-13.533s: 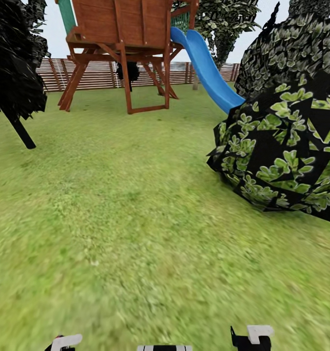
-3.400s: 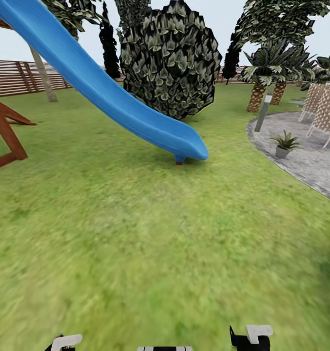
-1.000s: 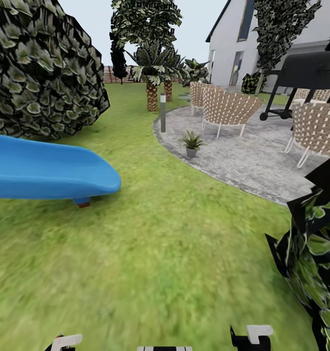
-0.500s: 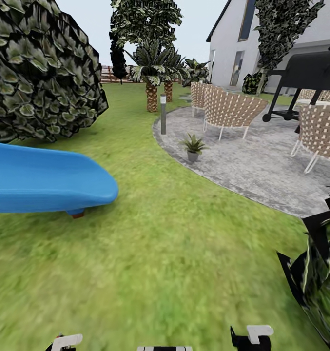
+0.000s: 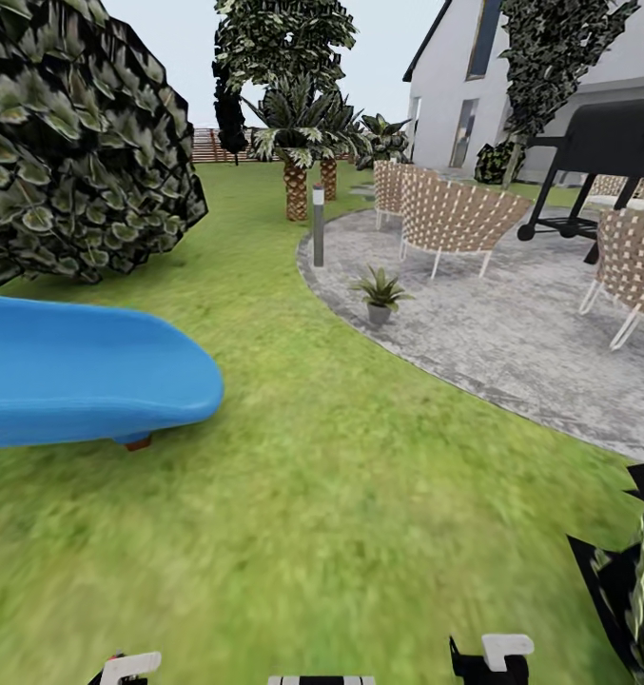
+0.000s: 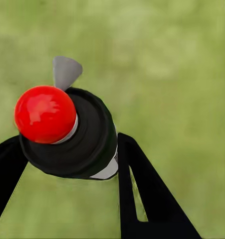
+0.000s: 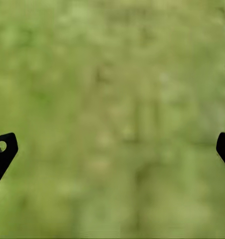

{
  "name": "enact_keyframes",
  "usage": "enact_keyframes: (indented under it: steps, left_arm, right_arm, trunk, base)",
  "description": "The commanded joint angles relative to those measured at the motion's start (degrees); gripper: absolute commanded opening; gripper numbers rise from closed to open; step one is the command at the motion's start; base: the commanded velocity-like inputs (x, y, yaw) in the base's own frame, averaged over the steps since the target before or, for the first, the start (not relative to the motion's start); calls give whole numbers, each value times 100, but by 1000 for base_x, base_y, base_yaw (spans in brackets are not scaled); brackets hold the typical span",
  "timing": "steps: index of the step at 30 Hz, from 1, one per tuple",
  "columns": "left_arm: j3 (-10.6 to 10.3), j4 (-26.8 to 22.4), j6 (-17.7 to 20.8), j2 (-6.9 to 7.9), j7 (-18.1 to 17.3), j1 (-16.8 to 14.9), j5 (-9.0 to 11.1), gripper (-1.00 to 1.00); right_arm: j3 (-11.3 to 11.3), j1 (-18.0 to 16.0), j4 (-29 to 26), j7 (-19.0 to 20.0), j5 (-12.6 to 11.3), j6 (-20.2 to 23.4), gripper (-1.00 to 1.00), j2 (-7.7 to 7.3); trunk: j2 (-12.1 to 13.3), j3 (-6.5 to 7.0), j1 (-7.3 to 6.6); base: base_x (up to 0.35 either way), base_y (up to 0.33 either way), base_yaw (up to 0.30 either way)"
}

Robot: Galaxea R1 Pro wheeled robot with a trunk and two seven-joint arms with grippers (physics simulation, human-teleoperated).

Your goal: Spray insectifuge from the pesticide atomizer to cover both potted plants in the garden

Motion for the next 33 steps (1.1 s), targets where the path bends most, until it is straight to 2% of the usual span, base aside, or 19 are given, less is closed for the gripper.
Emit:
enact_keyframes:
  steps: [1, 33]
  left_arm:
    - [36, 8, -29, -2, 13, -6, -60, -100]
    - [36, 25, -29, -2, 6, -6, -60, -100]
  right_arm:
    - [51, -3, 0, -23, -34, -9, 100, 1]
    - [51, -1, 0, -28, -31, -9, 100, 3]
  trunk:
    - [-1, -4, 2]
    - [-1, -4, 2]
  base:
    - [337, 0, 0]
    - [337, 0, 0]
